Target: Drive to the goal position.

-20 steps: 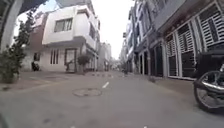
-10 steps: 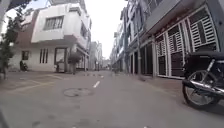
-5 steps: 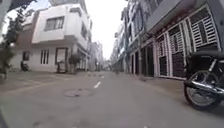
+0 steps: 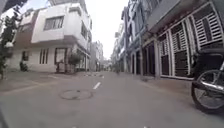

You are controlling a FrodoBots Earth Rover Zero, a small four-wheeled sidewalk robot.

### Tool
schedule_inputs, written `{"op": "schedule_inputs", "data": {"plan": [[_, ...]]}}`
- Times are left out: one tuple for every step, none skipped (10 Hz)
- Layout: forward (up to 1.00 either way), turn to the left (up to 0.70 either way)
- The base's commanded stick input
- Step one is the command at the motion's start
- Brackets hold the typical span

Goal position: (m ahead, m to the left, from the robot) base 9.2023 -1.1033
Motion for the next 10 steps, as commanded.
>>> {"op": "schedule_inputs", "data": {"plan": [[0.7, 0.0], [0.7, 0.0], [0.7, 0.0], [0.7, 0.0], [0.7, 0.0], [0.7, 0.0], [0.7, 0.0], [0.7, 0.0], [0.7, 0.0], [0.7, 0.0]]}}
